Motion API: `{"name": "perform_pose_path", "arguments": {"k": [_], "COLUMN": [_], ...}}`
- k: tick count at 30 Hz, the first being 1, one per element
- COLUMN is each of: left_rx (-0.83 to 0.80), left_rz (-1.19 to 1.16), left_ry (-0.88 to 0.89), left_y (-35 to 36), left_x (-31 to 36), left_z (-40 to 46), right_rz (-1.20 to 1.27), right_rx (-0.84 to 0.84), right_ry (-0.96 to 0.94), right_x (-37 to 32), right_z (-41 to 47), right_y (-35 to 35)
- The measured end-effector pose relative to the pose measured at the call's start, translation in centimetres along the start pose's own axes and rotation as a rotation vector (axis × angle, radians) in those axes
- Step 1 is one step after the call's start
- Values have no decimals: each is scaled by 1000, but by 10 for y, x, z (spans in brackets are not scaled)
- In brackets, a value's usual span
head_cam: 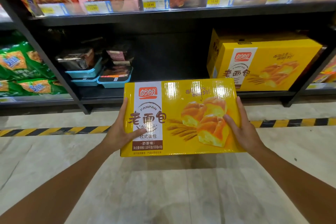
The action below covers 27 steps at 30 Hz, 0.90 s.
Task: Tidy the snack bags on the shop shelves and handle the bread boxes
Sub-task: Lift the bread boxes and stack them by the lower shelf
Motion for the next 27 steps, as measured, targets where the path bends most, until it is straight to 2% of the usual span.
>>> {"name": "perform_pose_path", "arguments": {"k": [17, 22, 24, 27], "left_rx": [10, 92, 64, -60], "left_rz": [24, 188, 156, 63], "left_ry": [-8, 20, 4, -13], "left_y": [0, 2, 7, 15], "left_x": [-5, -6, -13, -22], "left_z": [1, -8, -13, -27], "right_rz": [10, -61, -75, -63], "right_rx": [-16, -65, -86, -144], "right_ry": [-11, 3, 24, 30], "right_x": [3, -2, 1, 10], "right_z": [0, -5, -11, -23], "right_y": [1, 3, 3, 5]}}
Point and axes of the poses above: each hand's wrist, its own z-axis towards the middle knuckle, its own y-axis out of the palm, x = y × z, the point moved 8 cm from there along z, towards the middle knuckle, and after that the axes turned 2 degrees about -z, right-handed, at the moved point
